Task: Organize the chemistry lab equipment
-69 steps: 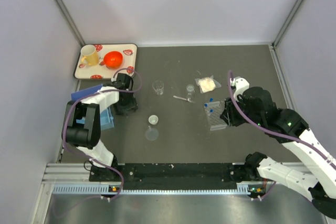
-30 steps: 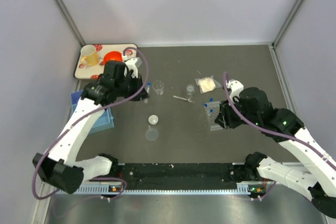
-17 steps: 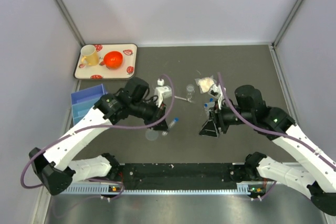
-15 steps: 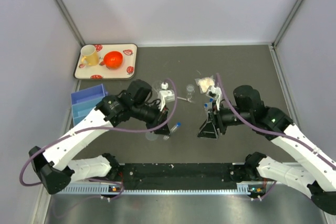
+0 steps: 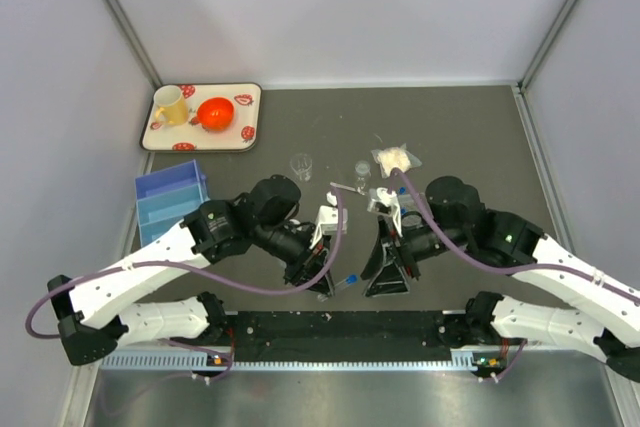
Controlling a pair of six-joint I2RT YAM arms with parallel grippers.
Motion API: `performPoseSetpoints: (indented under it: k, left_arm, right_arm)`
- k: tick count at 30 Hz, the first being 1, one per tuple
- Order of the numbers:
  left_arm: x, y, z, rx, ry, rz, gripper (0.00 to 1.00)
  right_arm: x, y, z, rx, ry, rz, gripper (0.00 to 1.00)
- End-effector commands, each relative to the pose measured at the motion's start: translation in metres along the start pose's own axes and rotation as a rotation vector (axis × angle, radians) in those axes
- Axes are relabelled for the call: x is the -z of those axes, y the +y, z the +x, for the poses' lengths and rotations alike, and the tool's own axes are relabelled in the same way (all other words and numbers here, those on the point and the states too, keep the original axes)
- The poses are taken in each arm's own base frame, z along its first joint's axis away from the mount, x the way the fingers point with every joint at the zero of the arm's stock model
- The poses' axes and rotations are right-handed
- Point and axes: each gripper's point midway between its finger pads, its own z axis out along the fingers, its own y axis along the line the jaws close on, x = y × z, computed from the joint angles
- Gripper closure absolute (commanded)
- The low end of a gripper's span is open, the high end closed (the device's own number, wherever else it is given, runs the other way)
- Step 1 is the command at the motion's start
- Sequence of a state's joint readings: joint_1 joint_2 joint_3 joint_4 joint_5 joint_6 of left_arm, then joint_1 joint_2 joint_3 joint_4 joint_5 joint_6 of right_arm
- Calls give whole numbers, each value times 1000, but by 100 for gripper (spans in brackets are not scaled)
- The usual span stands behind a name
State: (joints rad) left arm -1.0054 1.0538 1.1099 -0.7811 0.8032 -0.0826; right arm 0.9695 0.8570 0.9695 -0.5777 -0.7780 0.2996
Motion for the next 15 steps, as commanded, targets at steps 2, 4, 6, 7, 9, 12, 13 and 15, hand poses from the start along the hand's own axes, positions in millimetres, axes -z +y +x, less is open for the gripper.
performPoseSetpoints:
  k: [2,4,6,7,9,12,13,15]
  left_arm:
    - [-7,-6,-8,-64,-23,47,99]
    - [-9,-8,-9,-67,-19,54,99]
    - [-10,-8,-10,-72,-19,54,99]
    - [-10,-8,-11,-73,-23,53,99]
    - [-10,-10,-12,-74,-25,59,99]
    - [-10,-10,-13,-77,-31,58,99]
    - [-10,-10,-13,-77,-32,55,99]
    - [-10,-8,-14,-76,-34,44,99]
  right_arm:
    - [-13,5,-11,59,-23,-23,49]
    - [-17,3,-12,60,-25,-14,49]
    - [-18,5,-15,72,-31,-23,50]
    - [-20,5,-14,71,-28,-23,50]
    - [-20,4,-17,79,-33,-19,50]
    - [-21,5,-19,81,-34,-23,51]
    - [-21,5,-19,83,-35,-26,52]
    - [-23,6,-19,82,-31,-30,54]
